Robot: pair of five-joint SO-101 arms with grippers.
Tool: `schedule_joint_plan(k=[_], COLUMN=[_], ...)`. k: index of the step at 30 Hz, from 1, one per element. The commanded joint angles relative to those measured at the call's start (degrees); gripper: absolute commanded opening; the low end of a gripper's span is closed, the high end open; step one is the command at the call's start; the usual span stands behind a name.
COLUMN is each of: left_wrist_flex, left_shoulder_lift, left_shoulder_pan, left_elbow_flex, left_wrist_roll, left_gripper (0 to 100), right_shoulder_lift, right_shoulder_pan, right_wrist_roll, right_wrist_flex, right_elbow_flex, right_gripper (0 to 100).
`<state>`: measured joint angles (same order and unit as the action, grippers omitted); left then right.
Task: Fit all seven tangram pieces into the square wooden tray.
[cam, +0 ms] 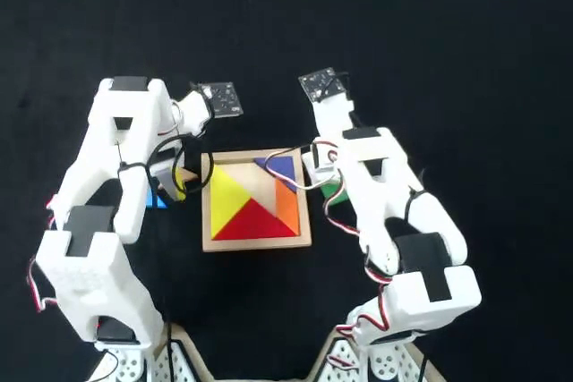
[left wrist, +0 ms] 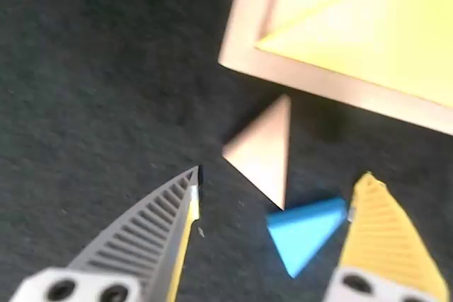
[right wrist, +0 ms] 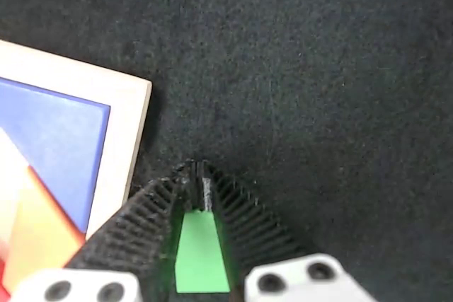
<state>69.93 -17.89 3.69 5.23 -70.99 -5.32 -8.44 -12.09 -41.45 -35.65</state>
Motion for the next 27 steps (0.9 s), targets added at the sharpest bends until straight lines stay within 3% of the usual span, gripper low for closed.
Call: schedule_joint_plan(k=[1,23,27], left_wrist_flex=[-3.8,-3.3,-0.7], left_shoulder_lift=[-1.5,-12.0,-12.5], left_shoulder_pan=[-0.5,-1.1,-2.1], left_elbow_flex=[-1.4,-10.0,-10.2], left_wrist_roll=[0.4,0.3,-2.4], left_gripper=[35,35,27], right_shoulder_lift=[0.3,0.3,0.2], right_shoulder_pan=[0.8,0.8,0.8], right_wrist_roll=[-0.7,-0.7,-0.7], right_wrist_flex=[0.4,0.4,0.4], right_elbow_flex=[3.4,3.4,3.4], right_gripper=[1.5,1.5,1.5])
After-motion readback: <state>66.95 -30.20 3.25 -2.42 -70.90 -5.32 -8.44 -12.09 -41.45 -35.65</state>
